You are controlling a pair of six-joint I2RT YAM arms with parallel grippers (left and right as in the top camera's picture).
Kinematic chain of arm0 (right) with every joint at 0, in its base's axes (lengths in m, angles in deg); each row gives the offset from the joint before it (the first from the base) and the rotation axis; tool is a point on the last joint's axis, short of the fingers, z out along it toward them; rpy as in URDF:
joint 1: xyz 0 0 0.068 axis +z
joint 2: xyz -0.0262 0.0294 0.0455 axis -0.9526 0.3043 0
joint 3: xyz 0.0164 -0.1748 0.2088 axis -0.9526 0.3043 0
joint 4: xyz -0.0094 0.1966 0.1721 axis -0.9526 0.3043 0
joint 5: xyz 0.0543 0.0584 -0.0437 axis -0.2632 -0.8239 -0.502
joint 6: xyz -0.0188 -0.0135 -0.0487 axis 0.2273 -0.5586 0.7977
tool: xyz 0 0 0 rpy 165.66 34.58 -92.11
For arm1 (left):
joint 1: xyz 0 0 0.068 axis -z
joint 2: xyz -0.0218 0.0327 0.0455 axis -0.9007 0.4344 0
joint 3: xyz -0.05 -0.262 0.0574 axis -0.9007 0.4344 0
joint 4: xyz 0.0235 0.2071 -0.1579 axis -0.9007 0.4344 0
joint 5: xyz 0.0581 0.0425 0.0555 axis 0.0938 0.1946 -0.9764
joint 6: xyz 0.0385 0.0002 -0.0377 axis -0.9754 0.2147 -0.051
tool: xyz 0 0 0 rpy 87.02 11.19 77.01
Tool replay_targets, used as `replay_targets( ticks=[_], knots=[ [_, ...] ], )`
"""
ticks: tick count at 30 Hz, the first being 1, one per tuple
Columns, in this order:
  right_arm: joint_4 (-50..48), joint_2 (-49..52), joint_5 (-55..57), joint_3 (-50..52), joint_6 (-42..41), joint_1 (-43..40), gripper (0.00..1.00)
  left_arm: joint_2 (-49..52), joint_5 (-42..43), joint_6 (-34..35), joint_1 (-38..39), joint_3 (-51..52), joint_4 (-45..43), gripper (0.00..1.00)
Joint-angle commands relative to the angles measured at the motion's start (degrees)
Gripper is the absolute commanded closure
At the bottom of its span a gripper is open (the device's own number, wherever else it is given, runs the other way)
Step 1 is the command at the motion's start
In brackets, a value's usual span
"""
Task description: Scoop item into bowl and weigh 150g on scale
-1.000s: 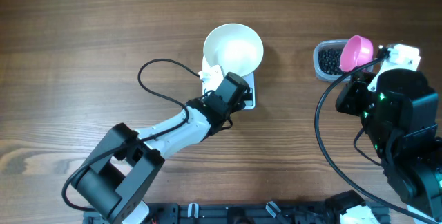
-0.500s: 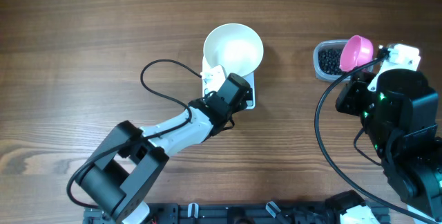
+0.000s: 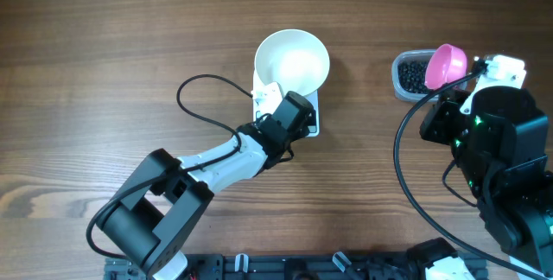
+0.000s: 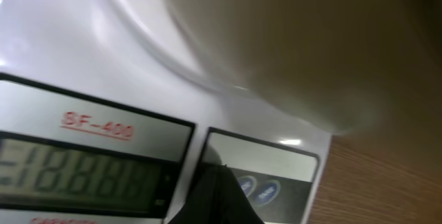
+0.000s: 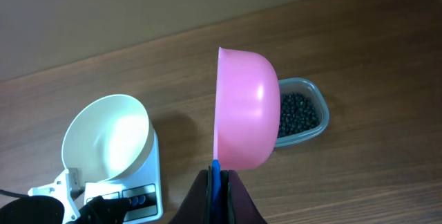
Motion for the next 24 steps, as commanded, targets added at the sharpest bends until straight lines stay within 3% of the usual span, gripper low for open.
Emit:
replay_targets(
  ticks=[1,3,5,6,8,9,10,12,15,16,17,19,24],
  knots=[
    [-0.3,0.0,1.1,-1.2,-0.3,-0.1,0.96,-0.4,2.3,-0.2,0.2,0.3,0.2,0.96],
    [-0.3,0.0,1.1,-1.2,-0.2,-0.1,0.96,-6.6,2.3,-0.4,0.2,0.3,3.8,0.96],
    [-0.3,0.0,1.2,-1.2,-0.2,-0.1,0.96,-14.7,2.3,-4.9,0.2,0.3,9.3,0.95],
    [-0.4,0.2,1.2,-1.2,-0.2,-0.1,0.96,-20.2,2.3,-9.3,0.1,0.3,12.5,0.87],
    [-0.7,0.6,1.2,-1.2,-0.2,-0.1,0.96,-29.6,2.2,-19.7,-0.7,0.3,16.7,0.62],
    [-0.9,1.2,1.2,-1.2,-0.2,-0.1,0.96,-35.5,2.1,-25.9,-1.5,0.3,19.4,0.4],
    [-1.3,1.7,1.2,-1.2,-0.2,-0.1,0.96,-40.0,2.0,-30.0,-2.3,0.3,21.4,0.0],
    [-3.7,3.9,1.2,-1.2,-0.2,-0.1,0.96,-48.5,-3.3,-36.0,-4.3,0.3,25.4,0.0],
    [-9.9,8.5,1.1,-1.2,0.0,-0.1,0.96,-58.5,-6.5,-36.8,-5.9,0.3,36.5,0.0],
    [-12.0,9.8,1.2,-1.2,0.2,-0.1,0.96,-59.4,-6.4,-39.5,-5.9,0.3,37.3,0.0],
    [-13.5,10.8,1.1,-1.2,0.2,-0.1,0.96,-60.3,-5.7,-48.1,-5.9,0.3,39.0,0.0],
    [-16.0,13.3,0.7,-1.2,0.2,-0.1,0.96,-60.9,0.7,-63.3,-5.9,-1.0,42.8,0.0],
    [-17.6,14.4,-1.9,-1.2,0.2,-0.1,0.96,-55.0,14.7,-78.7,-11.8,-14.4,58.6,0.0]
  ],
)
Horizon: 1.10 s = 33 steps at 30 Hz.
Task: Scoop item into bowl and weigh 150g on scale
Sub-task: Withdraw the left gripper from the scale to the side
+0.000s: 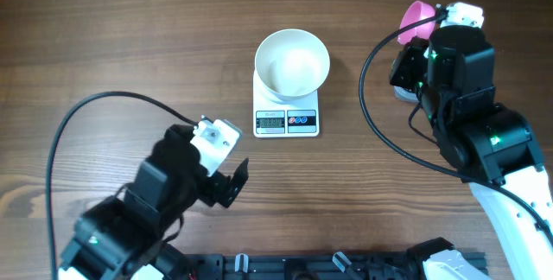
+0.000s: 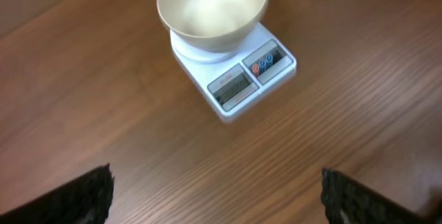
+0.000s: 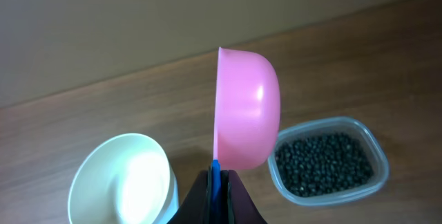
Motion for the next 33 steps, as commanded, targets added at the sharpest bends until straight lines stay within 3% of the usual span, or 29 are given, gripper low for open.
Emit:
replay_targets(
  ticks=[1,4,8,12,18,33],
  knots=[
    [-0.6,-0.2,-1.2,-1.0,0.1,0.0,0.96,5.8,13.1,-15.0,-7.4,-11.2,8.7,0.0],
    [-0.4,-0.2,-4.1,-1.0,0.2,0.0,0.96,14.7,24.2,-22.2,-16.1,-21.3,19.3,0.0],
    [2.1,-0.7,-9.2,-1.0,2.8,0.0,0.96,22.7,26.2,-22.2,-21.8,-26.2,21.7,0.0],
    [7.0,-3.5,-14.4,-1.0,9.1,0.0,0.96,26.8,26.2,-22.2,-21.9,-26.2,21.7,0.0],
    [13.8,-7.6,-14.3,-1.0,9.1,0.0,0.96,28.0,26.2,-22.3,-21.9,-26.2,21.7,0.0],
    [17.6,-8.5,-17.3,-1.0,9.1,0.0,0.96,28.0,25.0,-22.1,-21.9,-26.2,19.1,0.0]
  ],
)
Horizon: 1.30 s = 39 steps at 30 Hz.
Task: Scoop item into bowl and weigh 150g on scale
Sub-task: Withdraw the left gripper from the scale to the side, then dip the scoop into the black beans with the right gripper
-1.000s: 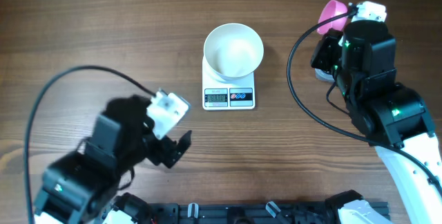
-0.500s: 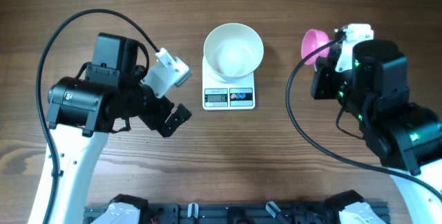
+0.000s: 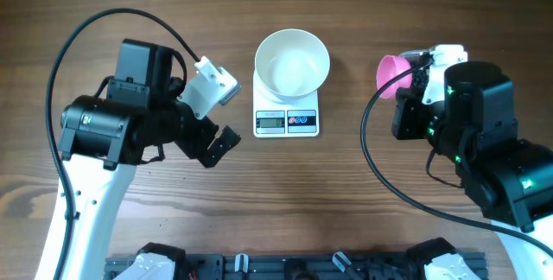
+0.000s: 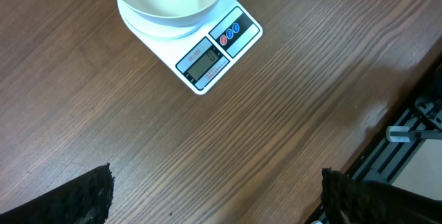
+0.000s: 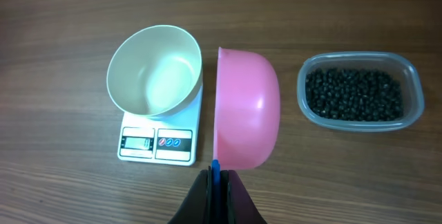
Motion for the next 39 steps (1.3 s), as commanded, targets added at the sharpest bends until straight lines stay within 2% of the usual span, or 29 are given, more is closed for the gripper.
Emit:
replay_targets(
  ticks=[1,16,19,22,26,29,31,36,39],
  knots=[
    [-0.3,-0.8,-1.5,-1.0,1.2,0.0,0.96,0.2,-0.4,-1.1,-0.4,-1.1,-1.0,0.0],
    [0.2,-0.7,3.8,-1.0,2.7,0.0,0.96,0.3,-0.3,-1.1,-0.4,-1.1,-5.4,0.0],
    [1.3,-0.5,9.0,-1.0,2.7,-0.1,0.96,0.3,-0.3,-1.1,-0.4,-1.1,-5.4,0.0],
    [2.1,0.4,10.4,-1.2,6.2,-1.7,0.96,0.3,-0.3,-1.1,-0.4,-1.1,-5.4,0.0],
    [8.5,9.1,10.4,-4.4,11.8,-12.5,0.96,0.3,-0.3,-1.1,-0.4,-1.1,-5.4,0.0],
    [4.9,16.0,10.4,-6.4,19.4,-18.0,0.96,0.3,-0.3,-1.1,-0.4,-1.1,-5.4,0.0],
    [2.3,20.5,10.6,-6.4,26.1,-18.4,0.96,0.3,-0.3,-1.1,-0.4,-1.1,-5.4,0.0],
    [-0.3,30.3,16.3,-6.4,26.6,-18.4,0.96,0.3,-0.3,-1.1,-0.4,-1.1,-5.4,0.0],
    [-3.5,32.3,21.8,-6.1,26.8,-18.4,0.96,0.3,-0.3,-1.1,-0.4,-1.1,-5.4,0.0]
  ],
)
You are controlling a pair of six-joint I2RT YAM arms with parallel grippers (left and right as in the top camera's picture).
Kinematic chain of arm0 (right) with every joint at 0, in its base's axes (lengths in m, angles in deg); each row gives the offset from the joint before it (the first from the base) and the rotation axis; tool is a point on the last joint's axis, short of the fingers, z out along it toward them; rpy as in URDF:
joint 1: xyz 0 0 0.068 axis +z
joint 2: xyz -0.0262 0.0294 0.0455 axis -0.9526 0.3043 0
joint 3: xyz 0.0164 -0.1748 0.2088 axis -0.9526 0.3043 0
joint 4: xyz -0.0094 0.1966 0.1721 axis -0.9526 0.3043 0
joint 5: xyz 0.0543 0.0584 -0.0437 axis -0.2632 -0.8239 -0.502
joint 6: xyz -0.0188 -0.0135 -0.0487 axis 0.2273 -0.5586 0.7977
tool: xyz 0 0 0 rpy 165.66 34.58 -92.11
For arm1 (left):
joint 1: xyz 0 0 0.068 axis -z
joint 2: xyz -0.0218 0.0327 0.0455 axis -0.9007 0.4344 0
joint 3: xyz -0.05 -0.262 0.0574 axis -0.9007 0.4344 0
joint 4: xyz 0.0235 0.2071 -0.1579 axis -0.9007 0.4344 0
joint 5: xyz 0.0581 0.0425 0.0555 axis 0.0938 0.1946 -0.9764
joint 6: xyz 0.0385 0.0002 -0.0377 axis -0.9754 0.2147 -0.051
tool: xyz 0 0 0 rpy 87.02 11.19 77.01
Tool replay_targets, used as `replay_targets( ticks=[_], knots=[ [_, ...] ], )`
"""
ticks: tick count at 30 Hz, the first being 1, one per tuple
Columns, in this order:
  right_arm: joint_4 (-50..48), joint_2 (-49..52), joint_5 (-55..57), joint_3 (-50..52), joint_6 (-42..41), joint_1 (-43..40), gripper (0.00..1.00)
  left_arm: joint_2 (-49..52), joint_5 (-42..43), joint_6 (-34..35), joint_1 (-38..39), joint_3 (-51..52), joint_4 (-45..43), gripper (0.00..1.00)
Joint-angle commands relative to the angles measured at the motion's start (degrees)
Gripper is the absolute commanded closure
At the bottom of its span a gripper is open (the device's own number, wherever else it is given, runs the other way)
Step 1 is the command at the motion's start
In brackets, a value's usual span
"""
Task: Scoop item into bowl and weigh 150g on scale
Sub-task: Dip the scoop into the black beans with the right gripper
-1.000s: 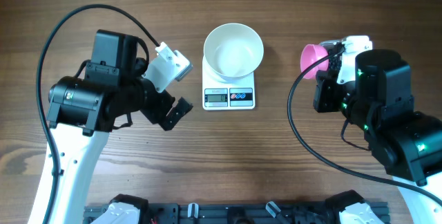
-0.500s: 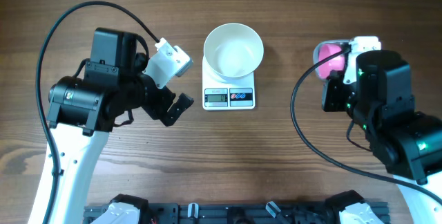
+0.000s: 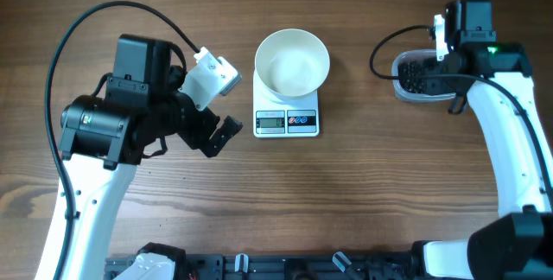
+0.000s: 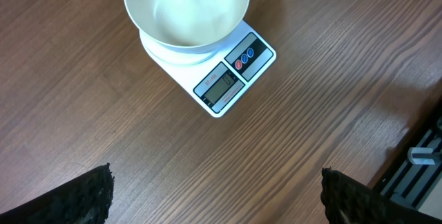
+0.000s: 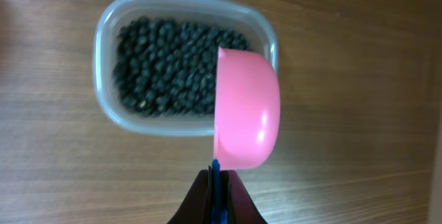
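A white bowl stands on the white scale, with nothing showing inside it; the left wrist view shows the bowl and the scale too. My left gripper hangs open and empty, left of the scale and above the table. My right gripper is shut on the blue handle of a pink scoop. The scoop's cup is on edge over the right end of a clear tub of dark beans. In the overhead view my right arm hides the scoop.
The beans' tub sits at the far right of the wooden table, partly under my right arm. A black rail runs along the table's front edge. Cables loop from both arms.
My right gripper, still holding the scoop, has moved from between the scale and the tub to directly above the tub. My left gripper has shifted only slightly.
My left gripper was down at the scale's buttons, right by the display. Then it was drawn back and open near the front, later raised left of the scale, where it stays. My right gripper held the pink scoop throughout, moving around the tub and now hanging over the beans.
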Motion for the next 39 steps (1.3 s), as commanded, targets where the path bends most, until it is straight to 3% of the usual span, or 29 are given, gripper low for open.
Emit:
replay_targets(
  ticks=[1,16,29,39],
  knots=[
    [-2.1,2.1,7.0,-1.2,1.5,-0.1,0.96,0.3,0.0,-0.9,-0.4,-1.1,0.0,0.0],
    [-6.4,13.5,6.8,-1.0,8.4,-1.9,0.96,0.3,0.0,-0.9,-0.4,-1.1,0.0,0.0],
    [-4.8,15.1,-17.3,-1.0,11.5,-7.1,0.96,0.3,0.1,-0.9,-0.4,-1.1,0.0,0.0],
    [-0.8,15.0,-22.4,-1.0,11.1,-8.3,0.96,0.3,0.0,-0.9,-0.4,-1.1,0.0,0.0]
  ],
)
